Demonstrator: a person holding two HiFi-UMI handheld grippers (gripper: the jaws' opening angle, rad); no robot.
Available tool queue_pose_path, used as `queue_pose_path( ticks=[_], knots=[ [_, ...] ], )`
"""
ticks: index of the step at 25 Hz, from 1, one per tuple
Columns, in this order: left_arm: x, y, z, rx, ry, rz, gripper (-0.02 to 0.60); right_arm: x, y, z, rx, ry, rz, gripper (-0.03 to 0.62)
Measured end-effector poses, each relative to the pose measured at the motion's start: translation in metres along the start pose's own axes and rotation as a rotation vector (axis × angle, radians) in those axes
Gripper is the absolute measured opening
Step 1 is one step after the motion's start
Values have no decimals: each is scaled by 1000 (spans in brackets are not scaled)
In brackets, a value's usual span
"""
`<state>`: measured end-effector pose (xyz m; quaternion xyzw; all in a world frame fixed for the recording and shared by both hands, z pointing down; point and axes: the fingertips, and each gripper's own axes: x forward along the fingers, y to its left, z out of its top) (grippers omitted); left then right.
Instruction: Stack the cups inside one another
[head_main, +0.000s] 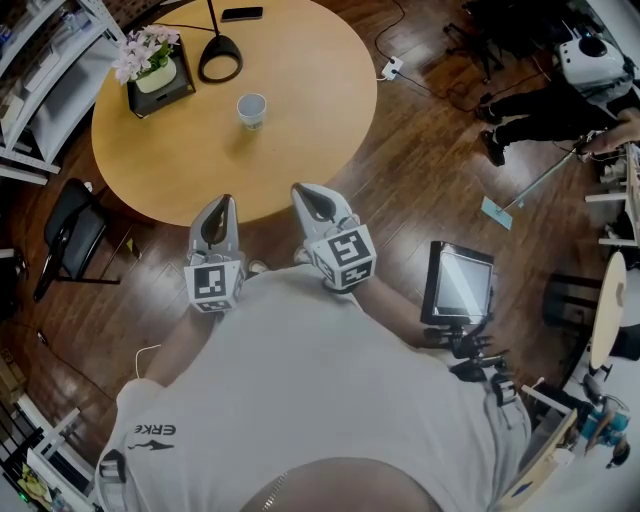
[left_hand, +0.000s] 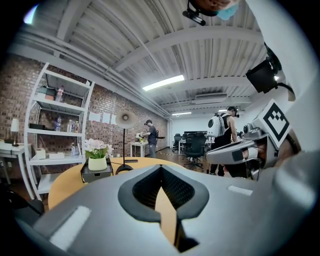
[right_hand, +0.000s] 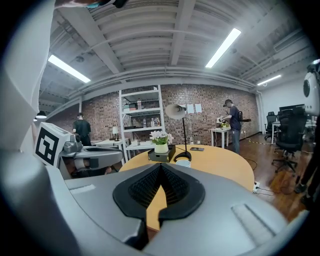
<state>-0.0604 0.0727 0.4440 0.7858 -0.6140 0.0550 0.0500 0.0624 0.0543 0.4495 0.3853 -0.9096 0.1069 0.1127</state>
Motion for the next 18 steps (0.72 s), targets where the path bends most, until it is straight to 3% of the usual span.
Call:
queue_pose_path(
  ticks=[18],
  knots=[
    [3, 11, 1, -2, -5, 17, 2, 13, 5, 9, -23, 0, 6, 14]
  ],
)
